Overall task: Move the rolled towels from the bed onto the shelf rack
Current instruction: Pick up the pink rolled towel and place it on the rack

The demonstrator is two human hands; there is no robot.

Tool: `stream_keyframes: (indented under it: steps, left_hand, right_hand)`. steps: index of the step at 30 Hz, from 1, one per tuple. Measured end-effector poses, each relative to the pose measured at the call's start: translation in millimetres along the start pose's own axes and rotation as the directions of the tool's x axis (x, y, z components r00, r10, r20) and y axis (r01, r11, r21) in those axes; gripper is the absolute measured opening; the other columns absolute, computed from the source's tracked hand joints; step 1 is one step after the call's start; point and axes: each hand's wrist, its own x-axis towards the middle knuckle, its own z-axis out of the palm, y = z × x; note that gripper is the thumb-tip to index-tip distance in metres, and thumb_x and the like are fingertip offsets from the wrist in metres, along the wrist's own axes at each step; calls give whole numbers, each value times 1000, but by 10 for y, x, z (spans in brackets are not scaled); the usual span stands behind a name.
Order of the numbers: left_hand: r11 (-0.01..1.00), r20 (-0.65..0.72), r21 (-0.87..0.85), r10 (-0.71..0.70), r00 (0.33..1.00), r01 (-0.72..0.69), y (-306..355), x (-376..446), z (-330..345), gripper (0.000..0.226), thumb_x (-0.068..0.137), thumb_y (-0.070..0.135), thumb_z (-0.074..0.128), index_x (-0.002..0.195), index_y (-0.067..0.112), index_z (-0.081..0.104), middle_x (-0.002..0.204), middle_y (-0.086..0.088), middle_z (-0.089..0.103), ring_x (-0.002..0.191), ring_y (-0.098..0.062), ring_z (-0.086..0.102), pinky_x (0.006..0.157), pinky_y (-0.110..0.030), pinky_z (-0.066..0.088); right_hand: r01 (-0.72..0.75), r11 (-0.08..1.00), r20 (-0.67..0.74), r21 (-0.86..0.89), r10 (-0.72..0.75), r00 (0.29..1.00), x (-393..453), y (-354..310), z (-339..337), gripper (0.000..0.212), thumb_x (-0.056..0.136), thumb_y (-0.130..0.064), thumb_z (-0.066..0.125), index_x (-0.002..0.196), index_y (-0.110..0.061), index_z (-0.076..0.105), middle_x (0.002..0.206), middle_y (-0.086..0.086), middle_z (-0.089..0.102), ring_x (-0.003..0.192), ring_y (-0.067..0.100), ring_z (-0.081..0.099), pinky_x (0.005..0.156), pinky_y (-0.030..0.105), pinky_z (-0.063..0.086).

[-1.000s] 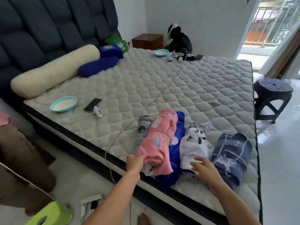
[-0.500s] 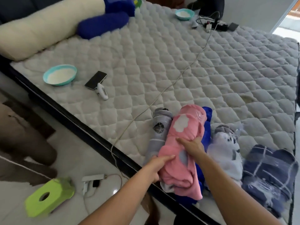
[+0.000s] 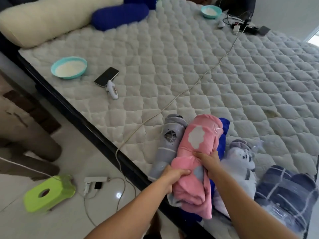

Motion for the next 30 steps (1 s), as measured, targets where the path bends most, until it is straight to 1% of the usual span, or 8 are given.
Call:
stream_keyframes:
  steps: [4,7,12,16,20,24,27,30]
  left_hand:
    - [999,29,2,42,999,-42,-95,-210,-11,69,63,24,86,123,13,56,114,-8,67,101,-23,65,90,-36,55]
    - [996,65,0,91,994,-92,-160,-422,59,48,68,20,84,110,18,60,109,-6,68,98,-21,63,88,-35,53]
    - [985,24,-60,162,987,-160,-476,-829,196,57,63,23,85,115,22,62,115,-5,70,109,-24,64,99,-45,51]
    - [960,-80,-184,200,977,-212,-858,-1174,98,59,65,23,84,119,24,61,117,-4,71,111,-25,64,97,-48,52]
    - [904,-282,-252,273,920,-346,-1239,-1634,-110,42,63,22,79,102,27,62,107,0,72,102,-23,67,91,-47,54]
    - [808,-474,-311,324,819,-500,-1640,-2134,-436,57,58,21,80,113,22,64,113,-8,73,108,-30,67,89,-54,53]
    - [732,-636,-315,310,707,-604,-2039,-2596,-683,63,53,26,79,114,20,64,113,-8,73,102,-27,68,81,-45,56]
    - [668,-790,-258,270,551,-698,-2520,-3195,-922,43,59,21,72,101,22,66,102,-5,73,87,-19,67,70,-32,54]
  right_hand:
    - [16,989,77,150,-28,997,-106,108,-133,83,67,-21,82,134,-12,34,131,13,51,115,33,55,96,49,50]
    - [17,976,141,216,-49,989,-174,188,-261,87,56,-30,87,127,-18,38,127,12,54,110,32,59,93,51,52]
    - [94,966,218,239,-148,965,-448,337,-445,81,65,-28,84,131,-12,40,124,10,55,108,30,59,93,46,52]
    - [309,946,318,102,-325,891,-871,374,-351,85,57,-42,81,129,-15,46,121,4,62,109,27,61,95,47,51]
    - [555,832,494,29,-494,715,-1455,335,-85,75,69,-32,78,131,-13,39,120,2,53,110,25,53,95,43,47]
    - [687,718,645,108,-577,501,-2157,367,315,68,64,-29,80,120,-15,44,118,6,57,110,25,57,93,42,48]
    - [754,636,745,166,-581,327,-2854,510,563,72,70,-27,79,130,-13,41,122,4,54,106,19,53,89,33,44]
    - [816,524,819,242,-562,118,-3670,753,771,79,74,-33,77,138,-10,36,131,7,53,113,25,55,93,34,44]
